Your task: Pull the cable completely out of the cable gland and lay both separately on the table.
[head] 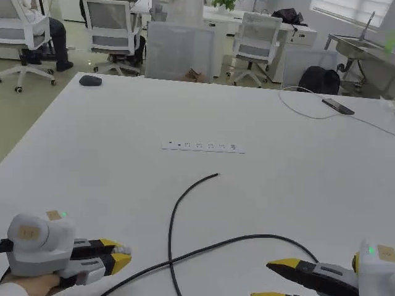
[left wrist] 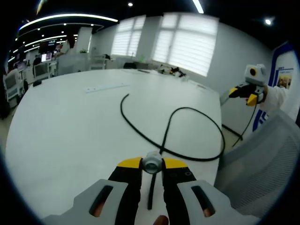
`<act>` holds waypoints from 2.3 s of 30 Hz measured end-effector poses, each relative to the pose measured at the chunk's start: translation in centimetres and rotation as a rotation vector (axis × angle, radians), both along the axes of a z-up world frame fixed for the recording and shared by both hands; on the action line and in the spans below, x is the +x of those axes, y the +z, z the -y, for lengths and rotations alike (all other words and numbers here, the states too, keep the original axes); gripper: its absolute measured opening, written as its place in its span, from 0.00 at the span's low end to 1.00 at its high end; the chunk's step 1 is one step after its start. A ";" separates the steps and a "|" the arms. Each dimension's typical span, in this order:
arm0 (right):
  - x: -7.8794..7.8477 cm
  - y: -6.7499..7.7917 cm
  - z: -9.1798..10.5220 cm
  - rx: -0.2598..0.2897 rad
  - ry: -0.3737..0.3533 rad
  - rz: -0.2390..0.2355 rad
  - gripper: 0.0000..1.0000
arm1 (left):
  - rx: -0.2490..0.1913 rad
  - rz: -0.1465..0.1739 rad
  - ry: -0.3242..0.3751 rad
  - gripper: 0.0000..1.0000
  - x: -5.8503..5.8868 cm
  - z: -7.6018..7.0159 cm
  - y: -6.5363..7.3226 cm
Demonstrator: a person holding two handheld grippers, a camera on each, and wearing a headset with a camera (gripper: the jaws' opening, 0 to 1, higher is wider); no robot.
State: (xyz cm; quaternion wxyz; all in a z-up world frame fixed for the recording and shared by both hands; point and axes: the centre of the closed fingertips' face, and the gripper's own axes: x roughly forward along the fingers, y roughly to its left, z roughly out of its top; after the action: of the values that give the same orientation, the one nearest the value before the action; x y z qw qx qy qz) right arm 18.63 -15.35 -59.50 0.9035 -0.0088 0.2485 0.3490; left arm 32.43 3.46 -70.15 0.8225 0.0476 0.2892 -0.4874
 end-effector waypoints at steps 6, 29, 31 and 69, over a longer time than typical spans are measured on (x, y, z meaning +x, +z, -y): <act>-1.0 -0.6 0.3 0.012 -0.039 -0.023 0.38 | 0.074 -0.020 0.003 0.17 -0.1 -0.3 -2.7; 0.0 -0.2 0.9 0.015 -0.064 -0.024 0.38 | 0.154 -0.027 0.060 0.23 -0.2 -1.6 -5.0; 0.2 -0.1 0.7 0.021 -0.060 -0.021 0.38 | 0.175 -0.034 0.049 0.29 -0.5 -1.8 -4.8; 0.2 -3.6 1.3 0.011 -0.211 -0.236 0.59 | -0.066 -0.026 0.191 0.62 -7.5 -9.6 10.5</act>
State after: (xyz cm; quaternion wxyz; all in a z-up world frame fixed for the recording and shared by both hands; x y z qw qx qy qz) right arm 18.81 -16.69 -63.13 0.8996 0.0633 0.3508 0.2522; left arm 24.95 13.09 -59.65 0.8625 -0.0135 0.2871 -0.4165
